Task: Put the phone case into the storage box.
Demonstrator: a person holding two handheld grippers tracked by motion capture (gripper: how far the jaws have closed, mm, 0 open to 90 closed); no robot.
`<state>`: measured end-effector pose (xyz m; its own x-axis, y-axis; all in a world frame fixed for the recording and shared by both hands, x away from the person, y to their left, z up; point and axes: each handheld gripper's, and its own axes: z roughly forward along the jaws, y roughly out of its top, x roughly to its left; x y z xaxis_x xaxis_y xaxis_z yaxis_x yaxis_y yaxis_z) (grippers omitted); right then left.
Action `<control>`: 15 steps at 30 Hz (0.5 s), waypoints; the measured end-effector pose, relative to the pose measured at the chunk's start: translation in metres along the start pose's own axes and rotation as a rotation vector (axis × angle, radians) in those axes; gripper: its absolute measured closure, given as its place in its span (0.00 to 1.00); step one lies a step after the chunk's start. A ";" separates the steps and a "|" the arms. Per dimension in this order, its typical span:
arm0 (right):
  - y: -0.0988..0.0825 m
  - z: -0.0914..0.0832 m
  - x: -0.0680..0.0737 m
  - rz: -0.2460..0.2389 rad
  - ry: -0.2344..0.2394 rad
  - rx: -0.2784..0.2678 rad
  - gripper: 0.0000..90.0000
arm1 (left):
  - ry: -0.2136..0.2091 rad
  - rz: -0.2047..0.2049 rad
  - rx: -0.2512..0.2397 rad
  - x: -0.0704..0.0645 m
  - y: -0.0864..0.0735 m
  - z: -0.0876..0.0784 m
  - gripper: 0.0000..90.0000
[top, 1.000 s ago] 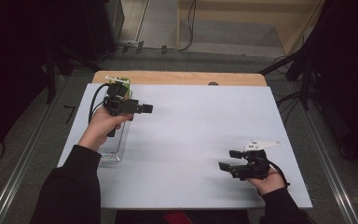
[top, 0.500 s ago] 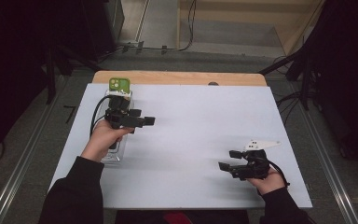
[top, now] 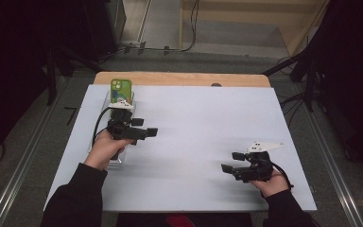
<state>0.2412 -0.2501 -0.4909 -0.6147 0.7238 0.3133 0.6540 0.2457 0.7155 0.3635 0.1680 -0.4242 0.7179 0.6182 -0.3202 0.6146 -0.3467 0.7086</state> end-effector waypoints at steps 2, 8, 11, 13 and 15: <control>0.000 0.000 0.000 0.002 -0.001 0.000 0.28 | 0.000 0.010 -0.007 -0.002 -0.003 -0.001 0.18; 0.000 -0.001 -0.001 0.005 0.000 0.000 0.28 | -0.002 0.030 -0.026 -0.007 -0.015 -0.008 0.18; 0.000 -0.001 -0.001 0.005 -0.001 0.001 0.28 | 0.002 0.048 -0.030 -0.010 -0.021 -0.010 0.18; 0.000 -0.001 -0.001 0.003 -0.001 0.002 0.28 | -0.002 0.054 -0.035 -0.011 -0.026 -0.011 0.18; 0.000 -0.001 0.000 0.002 0.000 0.003 0.28 | -0.010 0.059 -0.039 -0.014 -0.030 -0.013 0.18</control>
<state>0.2413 -0.2508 -0.4905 -0.6132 0.7246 0.3146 0.6565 0.2460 0.7131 0.3315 0.1787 -0.4329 0.7559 0.5902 -0.2833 0.5580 -0.3545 0.7504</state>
